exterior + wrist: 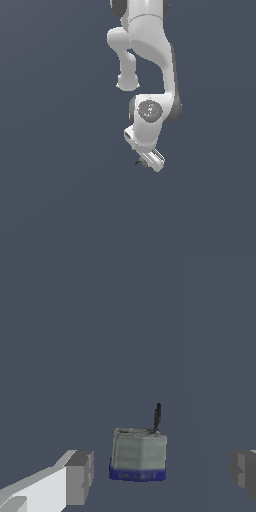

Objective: Pick up the object and move it to a goal position.

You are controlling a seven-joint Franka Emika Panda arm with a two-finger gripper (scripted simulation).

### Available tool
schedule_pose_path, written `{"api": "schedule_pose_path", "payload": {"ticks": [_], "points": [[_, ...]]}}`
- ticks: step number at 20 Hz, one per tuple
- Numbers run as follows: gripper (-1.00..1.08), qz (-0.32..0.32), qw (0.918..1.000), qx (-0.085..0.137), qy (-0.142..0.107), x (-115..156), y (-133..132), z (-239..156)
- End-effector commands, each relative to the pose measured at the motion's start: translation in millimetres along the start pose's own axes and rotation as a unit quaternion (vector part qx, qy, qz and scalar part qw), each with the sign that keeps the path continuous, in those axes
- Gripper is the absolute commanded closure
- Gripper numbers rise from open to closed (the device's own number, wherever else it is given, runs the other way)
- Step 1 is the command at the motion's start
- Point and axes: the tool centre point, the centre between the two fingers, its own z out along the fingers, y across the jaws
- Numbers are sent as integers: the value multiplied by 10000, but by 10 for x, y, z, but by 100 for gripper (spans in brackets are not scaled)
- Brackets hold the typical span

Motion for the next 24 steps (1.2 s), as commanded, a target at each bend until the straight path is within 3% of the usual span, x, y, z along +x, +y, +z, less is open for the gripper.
{"api": "schedule_pose_path", "payload": {"ticks": [1,15,24], "points": [[-92,188,9998,4,7,-20,-33,37],[-92,467,9989,7,14,-61,-86,131],[-92,486,9988,9,15,-65,-77,523]]}}
